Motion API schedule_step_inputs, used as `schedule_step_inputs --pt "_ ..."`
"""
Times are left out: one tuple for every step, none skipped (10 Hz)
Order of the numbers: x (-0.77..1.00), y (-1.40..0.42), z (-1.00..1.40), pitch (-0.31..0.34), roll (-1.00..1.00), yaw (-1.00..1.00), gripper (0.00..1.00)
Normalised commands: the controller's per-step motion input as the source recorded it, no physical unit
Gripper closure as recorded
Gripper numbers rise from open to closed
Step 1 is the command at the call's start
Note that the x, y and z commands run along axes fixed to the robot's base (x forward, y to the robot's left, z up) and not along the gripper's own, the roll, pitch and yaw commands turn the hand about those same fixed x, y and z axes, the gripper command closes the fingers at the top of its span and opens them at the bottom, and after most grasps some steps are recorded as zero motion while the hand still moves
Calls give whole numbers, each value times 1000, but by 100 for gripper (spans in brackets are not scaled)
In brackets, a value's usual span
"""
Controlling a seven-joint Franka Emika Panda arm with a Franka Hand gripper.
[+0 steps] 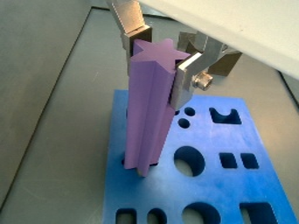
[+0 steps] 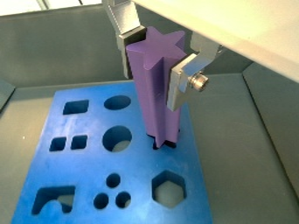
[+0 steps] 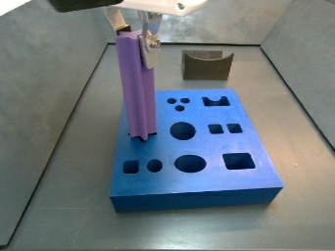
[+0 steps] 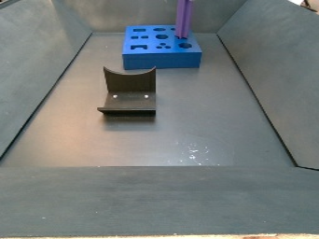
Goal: Pick up the star object. Move up. Move to above the board. Insert the star object.
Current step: Insert the star object.
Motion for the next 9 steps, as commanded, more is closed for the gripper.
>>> schedule_step_inputs --pt "0 0 -51 0 16 0 100" --pt "0 -3 -717 0 319 0 100" --pt "0 -9 -797 0 299 0 100" --pt "0 -9 -831 -3 276 -3 100" --pt "6 -40 -854 -11 264 -3 100" --pt "51 -149 -780 -3 309 0 100" --pt "80 -143 -734 0 326 0 100" --pt "74 -174 -654 0 366 0 100" --pt "120 -329 -400 0 496 -3 100"
